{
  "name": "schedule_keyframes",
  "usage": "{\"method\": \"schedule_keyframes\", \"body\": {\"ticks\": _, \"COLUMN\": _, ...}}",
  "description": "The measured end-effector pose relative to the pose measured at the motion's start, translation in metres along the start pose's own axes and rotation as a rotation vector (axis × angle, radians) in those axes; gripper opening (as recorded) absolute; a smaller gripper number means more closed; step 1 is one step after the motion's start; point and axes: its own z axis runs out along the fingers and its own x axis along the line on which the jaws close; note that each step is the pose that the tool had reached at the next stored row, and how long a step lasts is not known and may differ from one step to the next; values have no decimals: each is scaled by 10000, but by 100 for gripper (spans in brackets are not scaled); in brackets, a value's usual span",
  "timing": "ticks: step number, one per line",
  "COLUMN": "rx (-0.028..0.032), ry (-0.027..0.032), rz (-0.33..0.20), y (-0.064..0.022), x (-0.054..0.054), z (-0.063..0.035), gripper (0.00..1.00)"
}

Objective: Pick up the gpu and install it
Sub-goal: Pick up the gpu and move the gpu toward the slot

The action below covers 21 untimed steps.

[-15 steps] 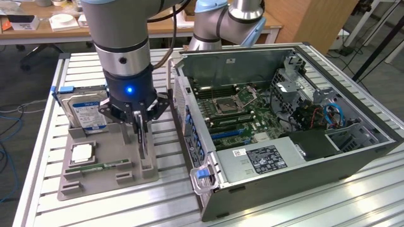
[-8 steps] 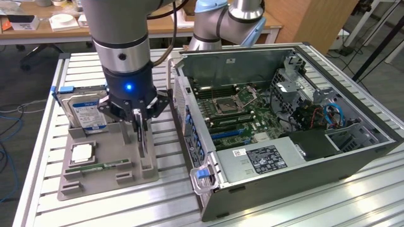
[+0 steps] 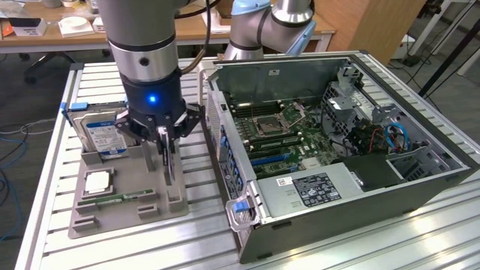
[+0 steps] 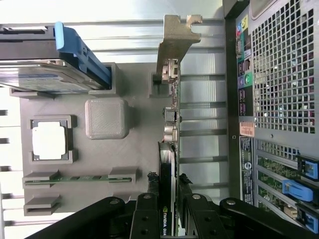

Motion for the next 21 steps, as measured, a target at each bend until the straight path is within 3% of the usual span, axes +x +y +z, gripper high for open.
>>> {"method": "schedule_keyframes", "body": {"ticks": 21, "rx": 0, "ry": 0, "rz": 0, "y": 11, "x": -6, "z": -246, "gripper": 26}}
